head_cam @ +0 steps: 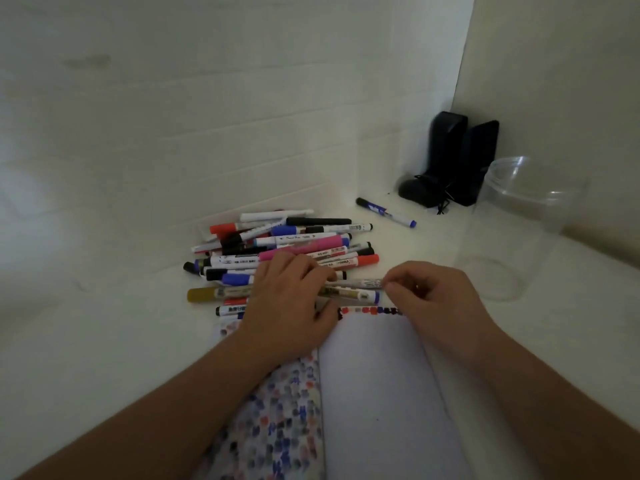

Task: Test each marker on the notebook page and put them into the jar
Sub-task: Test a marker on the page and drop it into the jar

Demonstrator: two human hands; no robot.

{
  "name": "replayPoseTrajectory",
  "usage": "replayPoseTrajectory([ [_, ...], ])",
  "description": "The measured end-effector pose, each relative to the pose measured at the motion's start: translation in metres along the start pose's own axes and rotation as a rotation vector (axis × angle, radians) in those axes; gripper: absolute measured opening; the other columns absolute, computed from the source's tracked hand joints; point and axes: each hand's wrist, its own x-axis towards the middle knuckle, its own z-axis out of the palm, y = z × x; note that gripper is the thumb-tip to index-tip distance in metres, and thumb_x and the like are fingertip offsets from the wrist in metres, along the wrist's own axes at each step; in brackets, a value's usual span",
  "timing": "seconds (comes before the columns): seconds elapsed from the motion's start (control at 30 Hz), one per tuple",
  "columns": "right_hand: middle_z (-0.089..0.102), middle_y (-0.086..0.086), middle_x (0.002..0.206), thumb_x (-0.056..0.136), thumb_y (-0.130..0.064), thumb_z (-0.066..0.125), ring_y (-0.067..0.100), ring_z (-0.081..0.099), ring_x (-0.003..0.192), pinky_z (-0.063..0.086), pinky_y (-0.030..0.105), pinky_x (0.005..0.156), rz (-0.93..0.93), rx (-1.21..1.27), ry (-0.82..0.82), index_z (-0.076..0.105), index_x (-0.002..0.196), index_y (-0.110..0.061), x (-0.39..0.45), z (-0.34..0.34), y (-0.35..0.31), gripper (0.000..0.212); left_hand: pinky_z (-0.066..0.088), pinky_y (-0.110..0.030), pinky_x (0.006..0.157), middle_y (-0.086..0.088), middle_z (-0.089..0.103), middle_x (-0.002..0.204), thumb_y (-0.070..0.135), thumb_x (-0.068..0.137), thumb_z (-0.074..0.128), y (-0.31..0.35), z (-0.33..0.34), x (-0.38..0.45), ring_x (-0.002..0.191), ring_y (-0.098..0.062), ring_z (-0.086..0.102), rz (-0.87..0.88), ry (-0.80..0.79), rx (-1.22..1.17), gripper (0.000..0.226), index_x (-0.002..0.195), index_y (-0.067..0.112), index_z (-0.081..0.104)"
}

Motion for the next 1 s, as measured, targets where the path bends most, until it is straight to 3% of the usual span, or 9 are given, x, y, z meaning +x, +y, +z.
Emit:
replayPoseTrajectory([
  [0.1,0.067,-0.011,0.074,0.094,-0.018,0.071,0.008,0.058,0.055,0.053,0.028,0.058,0.013,-0.003,-0.024,0.069,0.088,-0.044,0.003,0.006,0.005,0.026,0.034,-0.039,0.097,0.013,0.059,0.108,0.05,0.085,0.052,0.001,0.001,0.0,0.111,-0.015,0.045,-0.03,-0.018,0.008,0.032,0.108,0.034,0.067],
  [0.27,0.062,-0.014,0.072,0.091,-0.023,0.073,0.006,0.057,0.062,0.042,0.015,0.062,0.012,-0.091,-0.071,0.062,0.091,-0.05,0.003,0.011,0.01,0.029,0.035,-0.04,0.098,0.015,0.06,0.109,0.048,0.09,0.043,0.0,0.003,0.0,0.112,-0.015,0.047,-0.036,-0.014,-0.044,0.031,0.106,0.034,0.066],
  [0.4,0.062,-0.01,0.079,0.088,-0.05,0.071,0.005,0.061,0.072,0.048,0.019,0.069,-0.042,-0.105,-0.086,0.061,0.1,-0.056,0.005,0.009,0.012,0.017,0.034,-0.043,0.102,0.013,0.063,0.112,0.046,0.093,0.037,0.0,0.008,0.002,0.114,-0.018,0.05,0.017,0.02,-0.072,0.031,0.11,0.034,0.061],
  [0.47,0.062,-0.017,0.088,0.085,-0.063,0.065,0.002,0.061,0.083,0.044,0.011,0.072,-0.12,-0.147,-0.11,0.063,0.114,-0.06,0.004,0.008,0.01,0.029,0.035,-0.042,0.099,0.011,0.067,0.108,0.044,0.094,0.043,0.001,0.008,0.003,0.109,-0.019,0.055,0.116,0.084,-0.091,0.028,0.111,0.032,0.063],
  [0.6,0.068,-0.024,0.087,0.088,-0.043,0.075,-0.001,0.064,0.088,0.04,0.006,0.075,-0.211,-0.164,-0.021,0.078,0.108,-0.037,0.003,0.002,0.009,0.02,0.044,-0.036,0.092,0.007,0.07,0.115,0.05,0.096,0.048,0.006,-0.001,0.0,0.106,-0.014,0.06,0.181,0.063,-0.148,0.04,0.126,0.028,0.063],
  [0.7,0.069,-0.024,0.09,0.087,-0.041,0.074,-0.002,0.063,0.092,0.041,0.008,0.077,-0.162,-0.154,0.047,0.073,0.1,-0.043,0.005,-0.005,0.007,0.013,0.04,-0.022,0.085,0.014,0.067,0.115,0.05,0.094,0.058,0.004,-0.009,-0.001,0.097,0.0,0.052,0.079,-0.019,-0.248,0.04,0.13,0.033,0.06],
  [0.77,0.067,-0.023,0.091,0.09,-0.047,0.067,0.001,0.06,0.092,0.043,0.017,0.08,-0.152,-0.256,0.03,0.071,0.103,-0.044,0.004,-0.008,0.004,0.014,0.04,-0.016,0.077,0.02,0.065,0.104,0.05,0.091,0.065,0.001,-0.012,-0.001,0.087,0.003,0.053,0.033,-0.032,-0.307,0.035,0.123,0.037,0.061],
  [0.87,0.063,-0.023,0.1,0.097,-0.064,0.04,0.007,0.052,0.097,0.044,0.04,0.085,-0.234,-0.605,-0.063,0.064,0.125,-0.043,-0.003,-0.003,-0.002,0.043,0.037,-0.007,0.071,0.025,0.06,0.092,0.046,0.088,0.072,0.001,-0.013,-0.003,0.081,0.008,0.053,0.002,-0.001,-0.376,0.029,0.114,0.036,0.063],
  [1.0,0.073,-0.013,0.099,0.098,-0.06,0.036,0.02,0.064,0.09,0.046,0.045,0.079,-0.39,-0.745,0.011,0.07,0.121,-0.034,-0.01,0.015,-0.02,0.049,0.042,-0.004,0.068,0.014,0.069,0.092,0.037,0.085,0.078,0.007,-0.01,-0.006,0.077,0.002,0.057,0.071,0.055,-0.431,0.026,0.105,0.026,0.066],
])
